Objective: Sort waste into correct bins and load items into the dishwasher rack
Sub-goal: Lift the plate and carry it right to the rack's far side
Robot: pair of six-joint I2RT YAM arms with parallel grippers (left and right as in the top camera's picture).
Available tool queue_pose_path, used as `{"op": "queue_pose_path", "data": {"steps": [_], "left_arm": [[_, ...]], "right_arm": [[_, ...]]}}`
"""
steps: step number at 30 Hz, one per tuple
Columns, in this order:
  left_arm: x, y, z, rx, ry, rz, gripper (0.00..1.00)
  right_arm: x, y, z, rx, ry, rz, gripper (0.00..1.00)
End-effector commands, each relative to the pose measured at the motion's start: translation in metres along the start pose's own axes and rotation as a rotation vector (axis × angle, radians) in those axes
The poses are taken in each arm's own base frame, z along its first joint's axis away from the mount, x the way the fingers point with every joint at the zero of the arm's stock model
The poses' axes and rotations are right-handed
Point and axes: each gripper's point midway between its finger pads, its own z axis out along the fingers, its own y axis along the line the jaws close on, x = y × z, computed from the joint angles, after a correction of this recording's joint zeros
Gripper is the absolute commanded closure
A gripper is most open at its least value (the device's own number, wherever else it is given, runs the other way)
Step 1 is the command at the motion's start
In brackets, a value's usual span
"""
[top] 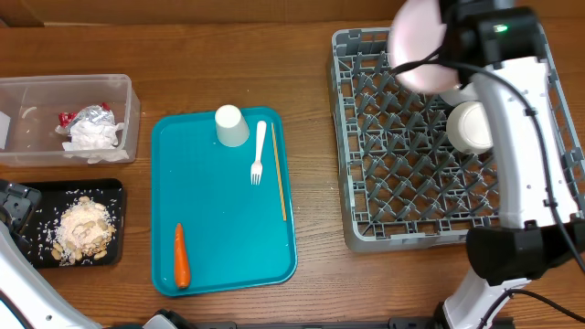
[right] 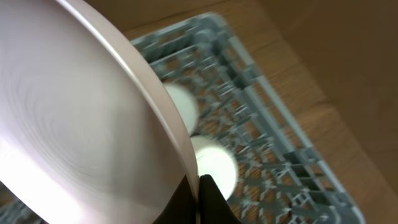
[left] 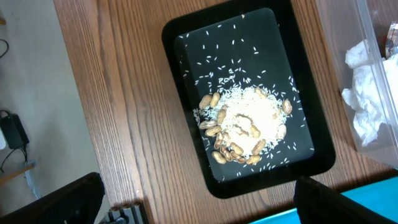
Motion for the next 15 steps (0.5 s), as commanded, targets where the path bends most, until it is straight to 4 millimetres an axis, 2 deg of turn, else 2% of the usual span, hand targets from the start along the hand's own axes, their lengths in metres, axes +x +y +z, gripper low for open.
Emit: {"op": "queue_pose_path", "data": {"steps": [1,5,15], "left_arm": [[-0.005,-0.002,-0.004,0.011,-0.013,-0.016,0.00],[-0.005,-0.002,-0.004,0.011,-0.013,-0.016,0.00],[-0.005,-0.002,-0.004,0.011,-0.013,-0.016,0.00]], "right_arm": [[-0.025,-0.030,0.012,0.136,-0.087,0.087,0.96],[-0.026,-0.033,0.027,0.192,-0.083,0.082,0.96],[-0.009,-0.015,0.071,0.274,-0.019,0.005,0.96]]}}
